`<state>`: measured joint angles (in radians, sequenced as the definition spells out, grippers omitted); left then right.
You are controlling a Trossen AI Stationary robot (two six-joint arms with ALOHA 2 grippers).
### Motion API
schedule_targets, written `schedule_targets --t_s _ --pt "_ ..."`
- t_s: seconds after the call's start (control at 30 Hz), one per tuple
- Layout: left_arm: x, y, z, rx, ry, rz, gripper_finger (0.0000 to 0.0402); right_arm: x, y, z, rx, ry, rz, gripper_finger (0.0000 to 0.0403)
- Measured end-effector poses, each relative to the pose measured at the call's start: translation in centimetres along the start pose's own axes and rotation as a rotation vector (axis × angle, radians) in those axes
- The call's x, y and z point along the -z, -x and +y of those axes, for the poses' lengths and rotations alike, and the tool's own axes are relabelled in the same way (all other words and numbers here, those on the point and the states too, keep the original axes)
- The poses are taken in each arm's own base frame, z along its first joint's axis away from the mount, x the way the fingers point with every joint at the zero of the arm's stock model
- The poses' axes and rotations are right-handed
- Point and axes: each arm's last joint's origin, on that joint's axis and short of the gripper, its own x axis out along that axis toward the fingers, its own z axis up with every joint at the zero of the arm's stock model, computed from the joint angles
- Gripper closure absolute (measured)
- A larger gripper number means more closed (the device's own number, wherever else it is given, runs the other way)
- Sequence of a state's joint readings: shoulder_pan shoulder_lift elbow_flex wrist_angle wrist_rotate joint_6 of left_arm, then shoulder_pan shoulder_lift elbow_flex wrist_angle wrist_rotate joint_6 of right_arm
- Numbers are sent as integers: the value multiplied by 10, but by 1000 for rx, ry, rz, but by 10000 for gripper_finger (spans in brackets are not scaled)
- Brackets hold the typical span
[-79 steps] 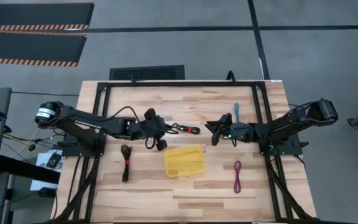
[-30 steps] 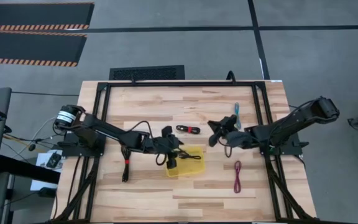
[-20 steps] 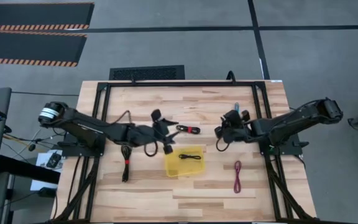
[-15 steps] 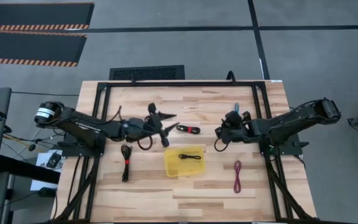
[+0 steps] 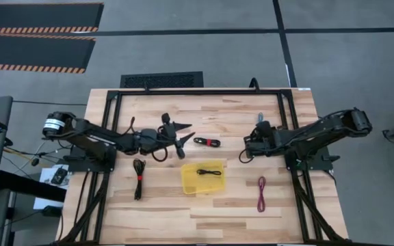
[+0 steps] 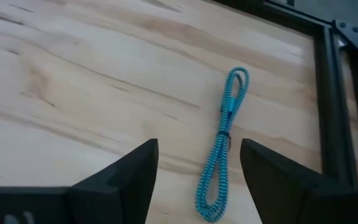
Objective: Pick and place USB-C Cables
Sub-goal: Put the blue charger cable into the yellow bin
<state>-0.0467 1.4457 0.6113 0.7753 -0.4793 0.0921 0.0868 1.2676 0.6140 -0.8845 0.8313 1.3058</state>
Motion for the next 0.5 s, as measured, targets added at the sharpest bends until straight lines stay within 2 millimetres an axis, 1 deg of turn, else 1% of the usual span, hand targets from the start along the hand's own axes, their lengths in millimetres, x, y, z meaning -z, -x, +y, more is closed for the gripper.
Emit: schedule_targets --t_s 0.13,0.27,0.4,0.5 --pt "9 -3 -4 26 -3 36 251 2 -7 3 38 -4 13 148" --pt "13 2 -11 41 -71 88 251 8 -19 12 63 -7 63 152" --pt "7 9 -13 6 -95 44 251 15 -31 18 107 24 96 162" --pt "11 13 -9 -5 -81 -5 251 18 -40 19 148 74 145 169"
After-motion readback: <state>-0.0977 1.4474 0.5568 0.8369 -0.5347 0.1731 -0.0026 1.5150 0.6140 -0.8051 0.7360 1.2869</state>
